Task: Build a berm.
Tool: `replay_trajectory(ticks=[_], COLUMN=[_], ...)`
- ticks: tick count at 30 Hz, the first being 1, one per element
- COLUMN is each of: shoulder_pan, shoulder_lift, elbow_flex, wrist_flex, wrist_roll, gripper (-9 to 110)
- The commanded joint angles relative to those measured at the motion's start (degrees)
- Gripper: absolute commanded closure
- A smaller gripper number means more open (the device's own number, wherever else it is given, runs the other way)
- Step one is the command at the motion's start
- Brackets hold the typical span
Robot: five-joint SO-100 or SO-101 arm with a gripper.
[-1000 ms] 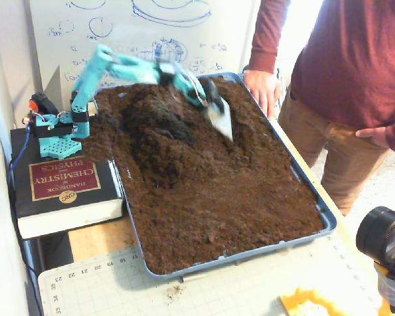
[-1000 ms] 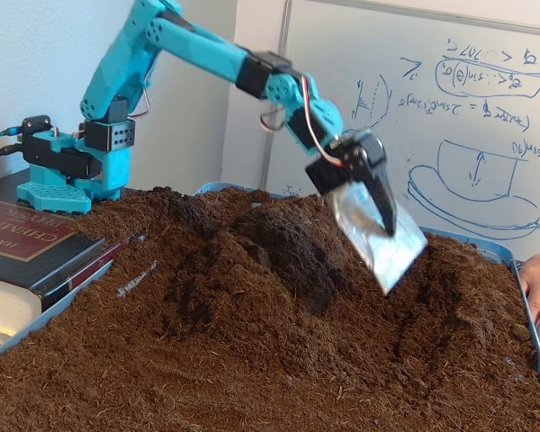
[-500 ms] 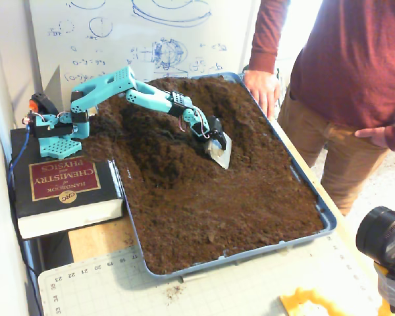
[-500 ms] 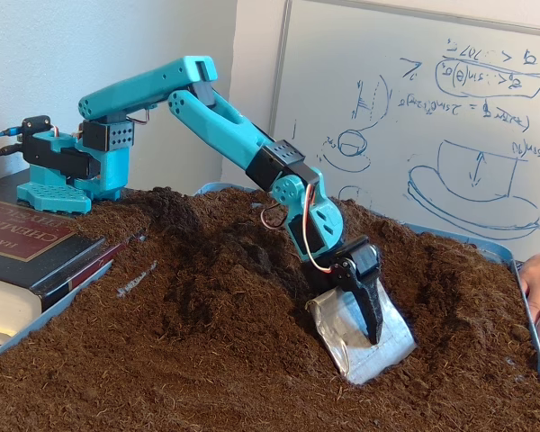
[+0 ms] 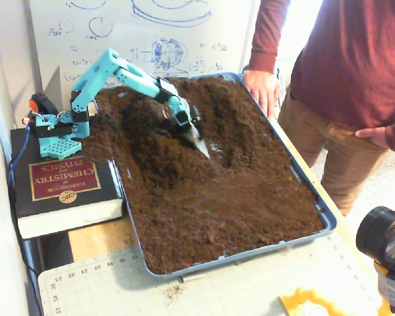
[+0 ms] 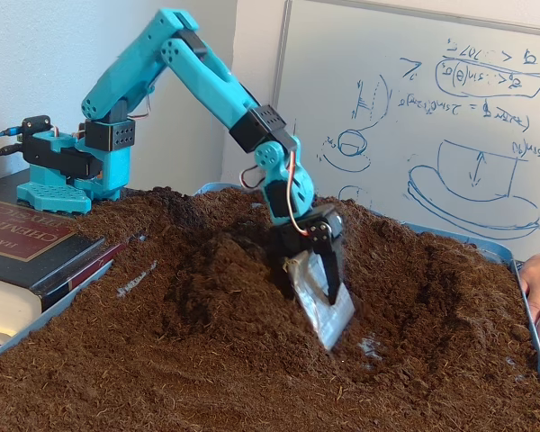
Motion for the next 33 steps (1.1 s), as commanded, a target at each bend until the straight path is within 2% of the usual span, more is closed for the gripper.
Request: replay_trajectory(ticks=[1,5,9,17,21,24,28,33], shoulder_pan=[-1.05,-1.14,-1.32,-2.37,-2.37,-2.81,-2.29,-2.55], shoulder_lift=[6.77,10.72,17.05,19.78,21.71,26.54,34.63,49.13], elbow_flex=[7.91,8.09,0.44,-34.54,-43.59,-38.67,-19.42,6.06], wrist_flex=[0.97,1.85,12.13,55.46,78.57,77.61,74.79,61.96], wrist_roll=[-0.62,0.44,0.53,6.94,7.03,7.21,4.83,1.76], gripper=[101,101,101,101,101,101,101,101])
